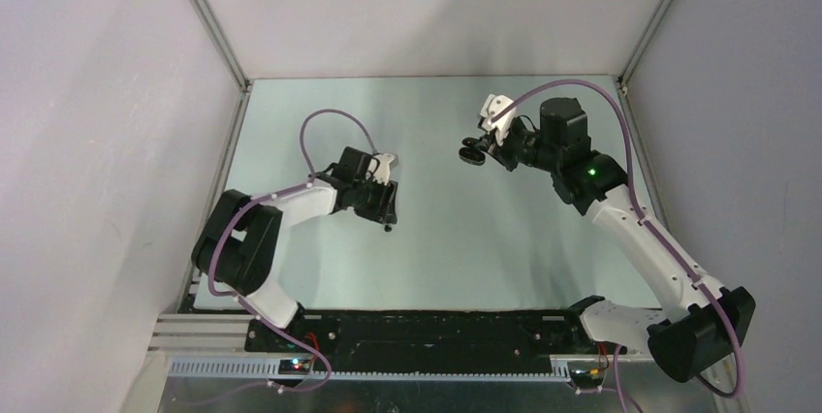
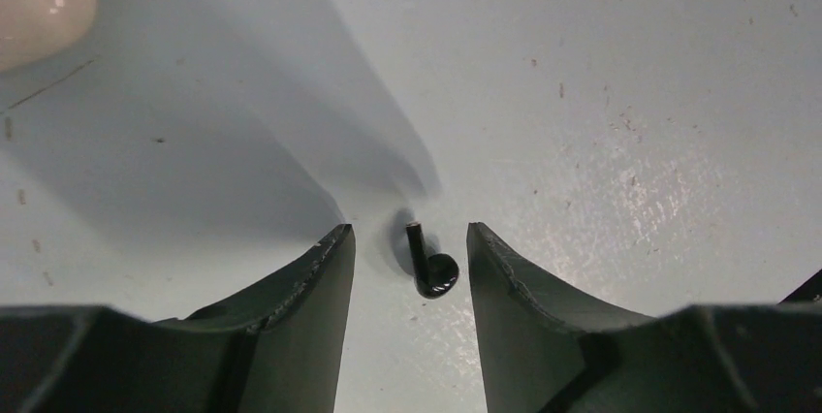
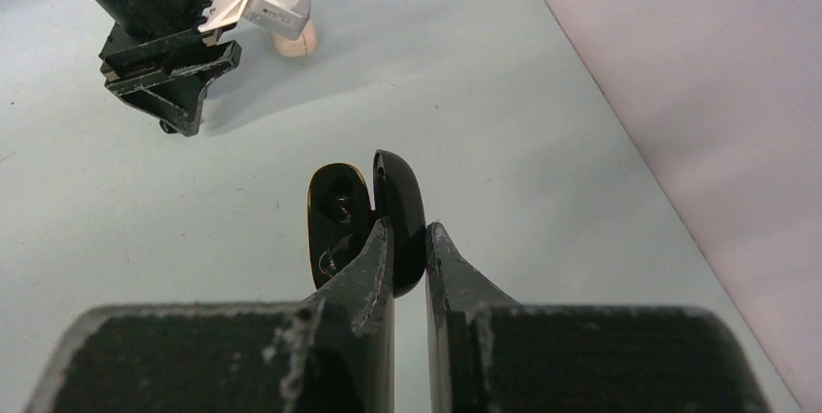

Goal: Insert the wireless bluetooth earbuds into the charging case
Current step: Pick up the earbud from the center of the board.

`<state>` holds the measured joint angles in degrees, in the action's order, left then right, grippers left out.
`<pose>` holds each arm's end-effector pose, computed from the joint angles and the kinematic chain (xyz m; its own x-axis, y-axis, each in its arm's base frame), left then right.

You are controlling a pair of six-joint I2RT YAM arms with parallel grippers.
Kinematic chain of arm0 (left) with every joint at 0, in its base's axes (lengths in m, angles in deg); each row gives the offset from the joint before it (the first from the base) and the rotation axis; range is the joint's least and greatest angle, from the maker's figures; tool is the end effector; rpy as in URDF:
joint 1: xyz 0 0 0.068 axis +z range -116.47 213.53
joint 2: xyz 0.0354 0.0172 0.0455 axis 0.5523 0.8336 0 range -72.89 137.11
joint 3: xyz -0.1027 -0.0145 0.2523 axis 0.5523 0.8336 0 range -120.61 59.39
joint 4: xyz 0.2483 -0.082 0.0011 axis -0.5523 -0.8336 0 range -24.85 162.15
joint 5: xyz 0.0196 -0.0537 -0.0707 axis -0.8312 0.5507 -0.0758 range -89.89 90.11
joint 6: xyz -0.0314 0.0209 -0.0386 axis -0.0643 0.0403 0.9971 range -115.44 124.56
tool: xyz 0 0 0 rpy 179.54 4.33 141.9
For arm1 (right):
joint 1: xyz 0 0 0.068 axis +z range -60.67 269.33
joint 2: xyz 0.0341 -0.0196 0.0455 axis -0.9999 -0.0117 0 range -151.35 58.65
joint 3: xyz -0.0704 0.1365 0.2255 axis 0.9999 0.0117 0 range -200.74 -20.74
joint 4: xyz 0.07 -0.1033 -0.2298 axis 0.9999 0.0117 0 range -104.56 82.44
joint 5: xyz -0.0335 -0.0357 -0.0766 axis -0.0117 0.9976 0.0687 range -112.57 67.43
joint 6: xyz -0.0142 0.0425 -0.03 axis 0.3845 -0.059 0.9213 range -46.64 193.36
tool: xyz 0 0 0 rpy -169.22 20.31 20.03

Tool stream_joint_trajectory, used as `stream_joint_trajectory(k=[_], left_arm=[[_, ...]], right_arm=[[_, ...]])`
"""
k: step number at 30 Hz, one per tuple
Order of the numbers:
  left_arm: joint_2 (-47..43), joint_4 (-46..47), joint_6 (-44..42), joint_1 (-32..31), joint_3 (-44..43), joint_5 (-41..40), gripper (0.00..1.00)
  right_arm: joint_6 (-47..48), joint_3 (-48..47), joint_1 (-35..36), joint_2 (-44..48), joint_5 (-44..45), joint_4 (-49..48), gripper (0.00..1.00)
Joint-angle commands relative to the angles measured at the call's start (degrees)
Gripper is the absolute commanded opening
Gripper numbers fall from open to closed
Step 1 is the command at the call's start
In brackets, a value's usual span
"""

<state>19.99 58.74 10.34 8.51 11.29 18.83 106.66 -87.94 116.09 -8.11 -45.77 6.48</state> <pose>0.2727 -0.1399 0.1555 -0.8219 0.2783 -0.4970 0.4734 0.8189 -0.3244 0.2262 0.1297 0.3805 0.1455 -0.4918 -0.8585 -0.7936 0.4601 -0.3981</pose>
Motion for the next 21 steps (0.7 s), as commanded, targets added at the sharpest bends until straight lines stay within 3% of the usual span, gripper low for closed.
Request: stream_joint_trajectory(k=[1, 8, 21], left_arm=[[-1.3, -1.0, 1.7, -2.5, 0.9, -2.1, 0.53], [-2.6, -4.3, 5.6, -3.0, 0.9, -9.7, 0.54], [-0.5, -10.9, 4.1, -5.2, -2.0, -8.1, 0.42]], right_arm=[[0.9, -3.0, -0.4, -0.5, -1.7, -2.8, 0.00], [0.9, -3.7, -1.0, -1.3, -2.3, -2.9, 0.00], [0.9, -3.7, -1.2, -2.0, -2.6, -3.3, 0.00]])
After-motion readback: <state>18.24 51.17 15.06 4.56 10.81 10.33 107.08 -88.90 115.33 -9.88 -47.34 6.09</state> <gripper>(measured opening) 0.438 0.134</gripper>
